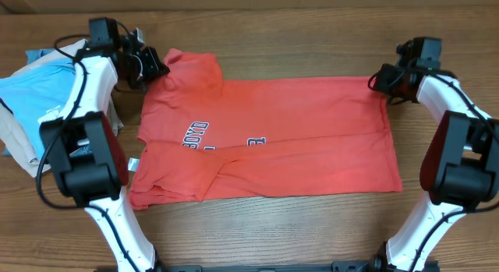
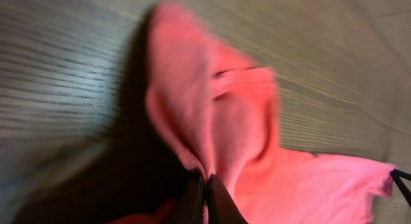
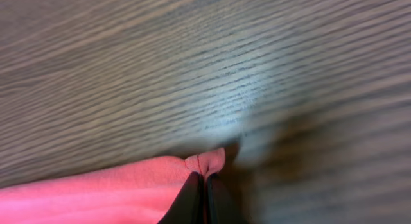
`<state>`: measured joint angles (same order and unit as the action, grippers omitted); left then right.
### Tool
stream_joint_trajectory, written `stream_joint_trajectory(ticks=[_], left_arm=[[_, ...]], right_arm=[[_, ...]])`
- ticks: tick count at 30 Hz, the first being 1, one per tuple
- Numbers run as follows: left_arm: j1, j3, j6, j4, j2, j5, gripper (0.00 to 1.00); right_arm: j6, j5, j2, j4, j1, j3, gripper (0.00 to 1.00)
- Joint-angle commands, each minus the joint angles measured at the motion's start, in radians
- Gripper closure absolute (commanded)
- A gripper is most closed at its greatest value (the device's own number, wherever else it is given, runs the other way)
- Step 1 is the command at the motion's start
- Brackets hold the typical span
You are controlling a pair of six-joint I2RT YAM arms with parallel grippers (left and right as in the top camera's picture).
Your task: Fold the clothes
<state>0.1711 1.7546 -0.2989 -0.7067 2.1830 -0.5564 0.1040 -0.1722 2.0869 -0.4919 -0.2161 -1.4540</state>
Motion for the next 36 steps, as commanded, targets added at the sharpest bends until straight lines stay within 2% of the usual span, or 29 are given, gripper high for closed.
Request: stream_joint_trajectory(ticks=[1,5,11,19,23,36], left_arm=[[0.010,-0.003,0.048,-0.038,-0.083,0.017,0.96],[0.014,-0.003,0.076,-0.117,-0.125,0.049,0.96],[0.024,-0.003,0.095,-0.282,-0.165,0.211,0.96],[0.058,-0.003,0.137,-0.509,-0.170,0.233,0.96],[0.071,-0.003,0.138,-0.609,-0.170,0.287,0.96],[0.073,-0.003,0.167,-0.824,-0.170,0.298,0.96]], right_arm=[[0.000,0.049,-0.104,-0.070,-0.016,-0.069,0.96],[0.000,0.049,-0.164,-0.150,-0.023,-0.076,0.96],[0.000,0.049,-0.244,-0.360,-0.048,-0.076,0.96],[0.000,0.049,-0.260,-0.642,-0.102,-0.075,0.96],[0.000,0.049,-0.260,-0.714,-0.121,-0.075,0.96],[0.013,0.085,-0.260,-0.838,-0.127,-0.072,0.96]])
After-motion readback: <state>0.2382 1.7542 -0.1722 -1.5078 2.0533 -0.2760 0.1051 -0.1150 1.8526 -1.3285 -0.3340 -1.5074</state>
